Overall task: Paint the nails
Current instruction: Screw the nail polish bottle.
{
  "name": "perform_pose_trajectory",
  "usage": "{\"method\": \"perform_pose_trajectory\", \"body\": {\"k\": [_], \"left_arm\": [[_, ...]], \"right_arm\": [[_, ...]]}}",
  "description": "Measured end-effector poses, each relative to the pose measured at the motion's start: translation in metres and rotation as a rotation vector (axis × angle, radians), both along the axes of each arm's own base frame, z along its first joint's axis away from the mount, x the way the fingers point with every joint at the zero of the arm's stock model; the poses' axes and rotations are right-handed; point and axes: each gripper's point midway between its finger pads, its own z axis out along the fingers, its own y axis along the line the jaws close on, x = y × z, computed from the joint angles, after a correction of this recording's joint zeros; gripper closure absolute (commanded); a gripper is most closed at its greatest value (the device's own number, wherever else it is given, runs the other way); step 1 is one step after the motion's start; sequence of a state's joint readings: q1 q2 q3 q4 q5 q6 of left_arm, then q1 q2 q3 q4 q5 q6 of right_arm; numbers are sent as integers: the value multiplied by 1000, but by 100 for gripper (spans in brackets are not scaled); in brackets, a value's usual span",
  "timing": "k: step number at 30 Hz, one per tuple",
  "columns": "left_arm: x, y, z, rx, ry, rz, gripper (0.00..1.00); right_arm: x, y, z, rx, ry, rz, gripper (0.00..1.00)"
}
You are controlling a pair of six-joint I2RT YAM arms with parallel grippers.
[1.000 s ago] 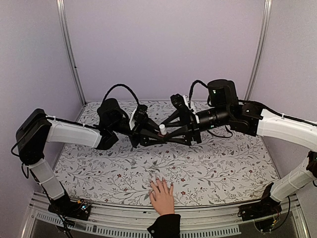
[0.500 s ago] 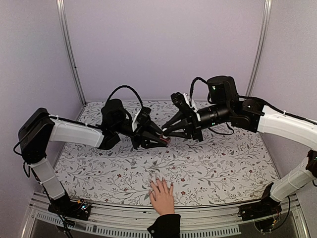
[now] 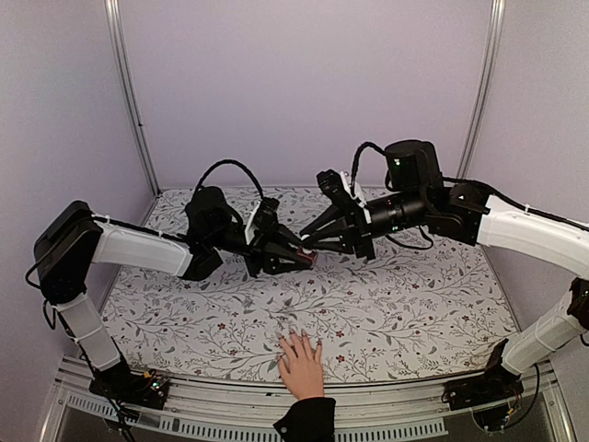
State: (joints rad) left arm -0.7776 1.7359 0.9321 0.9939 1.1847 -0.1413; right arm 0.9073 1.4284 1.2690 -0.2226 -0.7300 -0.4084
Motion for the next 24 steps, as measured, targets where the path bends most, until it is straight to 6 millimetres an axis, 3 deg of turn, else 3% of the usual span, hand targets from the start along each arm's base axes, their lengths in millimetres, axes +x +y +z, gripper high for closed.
{"method": "perform_pose_trajectory", "body": {"k": [11,24], "left_arm": [[30,0,-13,7,50,191,100],[69,0,-15,-10,82,431,100]], "right_arm": [[33,5,-15,-12,-23,-148,98],[72,2,-17,45,-25,-380,98]]}}
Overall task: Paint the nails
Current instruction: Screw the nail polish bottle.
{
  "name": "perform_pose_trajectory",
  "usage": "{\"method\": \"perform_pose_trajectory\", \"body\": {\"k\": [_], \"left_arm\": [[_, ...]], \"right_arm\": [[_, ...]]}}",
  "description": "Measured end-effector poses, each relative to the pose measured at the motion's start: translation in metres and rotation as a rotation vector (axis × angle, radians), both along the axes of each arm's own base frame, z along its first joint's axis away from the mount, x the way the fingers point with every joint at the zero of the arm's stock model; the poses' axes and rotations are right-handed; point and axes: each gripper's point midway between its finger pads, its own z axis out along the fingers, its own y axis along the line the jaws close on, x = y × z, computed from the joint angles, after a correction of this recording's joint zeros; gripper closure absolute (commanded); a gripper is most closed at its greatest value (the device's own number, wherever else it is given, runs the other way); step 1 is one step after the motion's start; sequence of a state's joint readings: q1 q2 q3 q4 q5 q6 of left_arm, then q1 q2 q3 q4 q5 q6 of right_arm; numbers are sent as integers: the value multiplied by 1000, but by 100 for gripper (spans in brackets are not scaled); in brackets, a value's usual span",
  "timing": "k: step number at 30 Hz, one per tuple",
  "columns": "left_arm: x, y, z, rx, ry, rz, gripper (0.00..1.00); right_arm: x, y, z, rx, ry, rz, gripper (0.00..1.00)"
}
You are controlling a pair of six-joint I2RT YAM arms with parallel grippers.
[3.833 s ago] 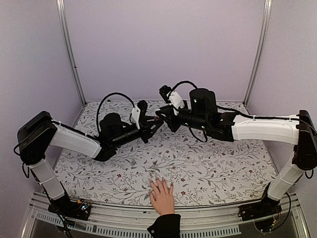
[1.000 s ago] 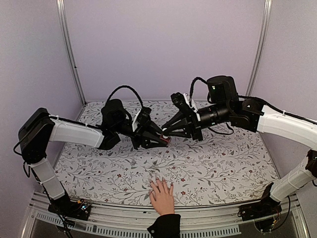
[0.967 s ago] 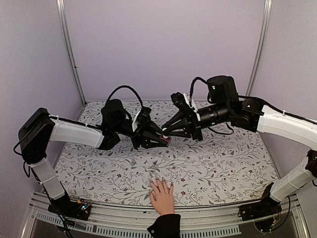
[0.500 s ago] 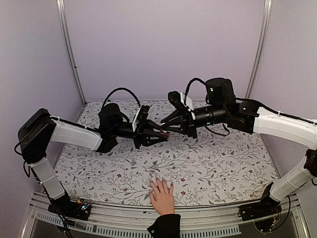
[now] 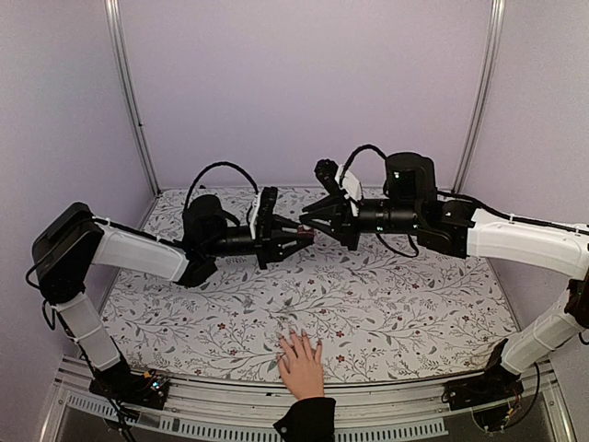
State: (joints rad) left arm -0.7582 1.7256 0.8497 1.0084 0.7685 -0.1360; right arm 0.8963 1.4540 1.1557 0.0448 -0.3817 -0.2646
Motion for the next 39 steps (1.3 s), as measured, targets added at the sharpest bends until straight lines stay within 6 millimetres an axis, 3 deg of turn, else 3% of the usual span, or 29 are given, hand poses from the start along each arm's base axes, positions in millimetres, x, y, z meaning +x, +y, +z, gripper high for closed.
{"method": "perform_pose_trajectory", "body": {"k": [11,17,23,27,32,39], "left_arm": [[20,0,-4,9,24,123,100],[17,0,-6,26,24,111,100],[6,4,11,-1,-19,62,100],[-3,5,15,2,-40,20,100],[-22,5,10,36,-57,-85,100],[-50,4,0,102,-33,-268,100]], "right_arm": [[18,-5,-3,73,63,-129,91],[17,-6,-6,64,79,-138,70],[7,-12,-13,27,93,-126,53],[0,-19,-2,32,77,-111,45],[-23,-27,19,48,31,-24,45],[-52,-25,10,-27,40,146,48]]}}
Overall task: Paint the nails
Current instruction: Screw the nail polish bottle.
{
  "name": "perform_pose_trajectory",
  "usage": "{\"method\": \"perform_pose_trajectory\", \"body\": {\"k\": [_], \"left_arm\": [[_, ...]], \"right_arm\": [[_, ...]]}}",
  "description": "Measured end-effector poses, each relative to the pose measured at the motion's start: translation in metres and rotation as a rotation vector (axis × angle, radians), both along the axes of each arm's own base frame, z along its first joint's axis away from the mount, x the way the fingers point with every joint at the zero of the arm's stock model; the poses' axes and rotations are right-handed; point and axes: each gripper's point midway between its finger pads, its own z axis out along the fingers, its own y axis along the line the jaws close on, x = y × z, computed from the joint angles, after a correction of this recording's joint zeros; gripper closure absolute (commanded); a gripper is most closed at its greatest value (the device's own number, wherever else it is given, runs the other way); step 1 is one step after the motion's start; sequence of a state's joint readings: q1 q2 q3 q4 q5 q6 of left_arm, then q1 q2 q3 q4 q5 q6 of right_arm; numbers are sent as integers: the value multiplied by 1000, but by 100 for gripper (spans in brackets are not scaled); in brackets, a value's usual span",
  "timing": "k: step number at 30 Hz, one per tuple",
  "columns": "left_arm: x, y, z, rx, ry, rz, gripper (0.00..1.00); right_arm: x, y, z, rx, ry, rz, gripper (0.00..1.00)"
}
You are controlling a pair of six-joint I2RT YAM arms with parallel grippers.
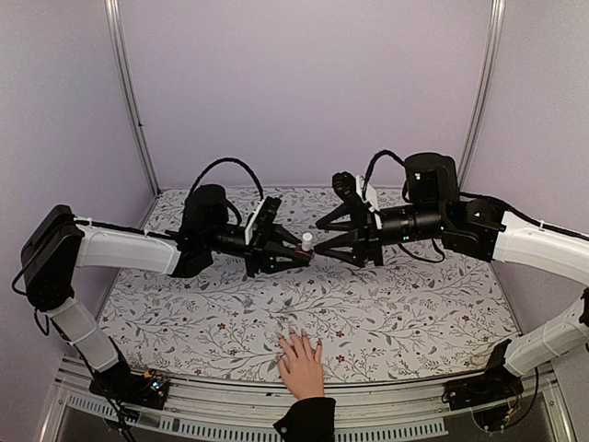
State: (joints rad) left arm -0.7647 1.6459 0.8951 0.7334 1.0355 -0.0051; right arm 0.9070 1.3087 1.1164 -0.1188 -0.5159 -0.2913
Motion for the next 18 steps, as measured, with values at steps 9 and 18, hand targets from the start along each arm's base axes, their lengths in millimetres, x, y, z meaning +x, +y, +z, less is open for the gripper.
{"method": "perform_pose_trajectory", "body": {"k": [9,18], "left_arm": [[-20,-3,-3,34,17,-147,100],[-26,-10,-9,62,31,-182,100]], "right_arm": [[-18,7,-2,-35,10,136,48],[-22,20,-12,-85,22,176,57]]}}
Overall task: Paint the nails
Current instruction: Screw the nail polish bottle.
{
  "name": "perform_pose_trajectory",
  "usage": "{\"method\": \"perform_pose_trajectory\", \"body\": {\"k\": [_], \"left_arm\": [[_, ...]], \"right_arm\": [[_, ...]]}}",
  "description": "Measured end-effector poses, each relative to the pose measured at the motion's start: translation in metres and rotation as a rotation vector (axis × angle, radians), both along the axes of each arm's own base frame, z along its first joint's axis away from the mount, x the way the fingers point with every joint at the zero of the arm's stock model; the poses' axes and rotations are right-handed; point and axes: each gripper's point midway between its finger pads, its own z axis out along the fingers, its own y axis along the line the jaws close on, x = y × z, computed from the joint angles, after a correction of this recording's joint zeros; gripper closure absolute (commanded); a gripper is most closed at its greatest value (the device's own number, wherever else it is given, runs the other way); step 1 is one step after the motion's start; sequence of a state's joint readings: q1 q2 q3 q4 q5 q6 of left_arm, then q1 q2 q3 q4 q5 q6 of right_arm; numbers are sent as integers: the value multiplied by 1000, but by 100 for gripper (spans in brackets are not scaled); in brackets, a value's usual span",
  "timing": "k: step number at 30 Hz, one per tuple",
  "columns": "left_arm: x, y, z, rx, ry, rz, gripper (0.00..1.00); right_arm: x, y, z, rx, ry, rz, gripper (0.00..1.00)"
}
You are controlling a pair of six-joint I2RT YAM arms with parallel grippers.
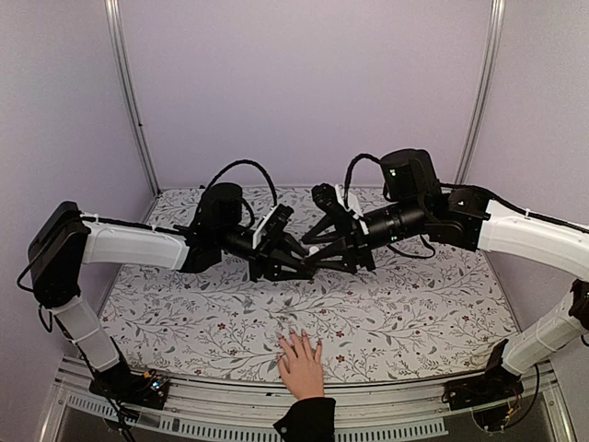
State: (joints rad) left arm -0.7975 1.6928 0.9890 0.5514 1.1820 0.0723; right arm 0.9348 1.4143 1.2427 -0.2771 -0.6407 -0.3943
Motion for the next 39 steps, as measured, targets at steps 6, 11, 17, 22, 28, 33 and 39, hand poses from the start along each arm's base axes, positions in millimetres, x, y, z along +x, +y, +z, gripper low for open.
{"method": "perform_pose_trajectory", "body": {"k": [6,11,17,22,28,33,39], "left_arm": [[0,0,0,0,-3,0,100],[0,0,0,0,-4,-1,100],[0,0,0,-9,-3,6,100],[1,0,2,-36,-7,31,100],[8,2,6,-60,-8,85,100],[16,1,9,-75,-21,149,100],[32,2,16,-91,-48,263,100]], "right_arm": [[-2,0,-4,-18,-1,7,70],[-2,0,-6,-24,-4,3,85],[1,0,-5,-23,-15,-10,93],[3,1,-3,-14,-17,-19,98],[7,3,-1,8,-18,-40,99],[16,4,3,22,-23,-93,100],[31,5,9,45,-40,-178,100]]}}
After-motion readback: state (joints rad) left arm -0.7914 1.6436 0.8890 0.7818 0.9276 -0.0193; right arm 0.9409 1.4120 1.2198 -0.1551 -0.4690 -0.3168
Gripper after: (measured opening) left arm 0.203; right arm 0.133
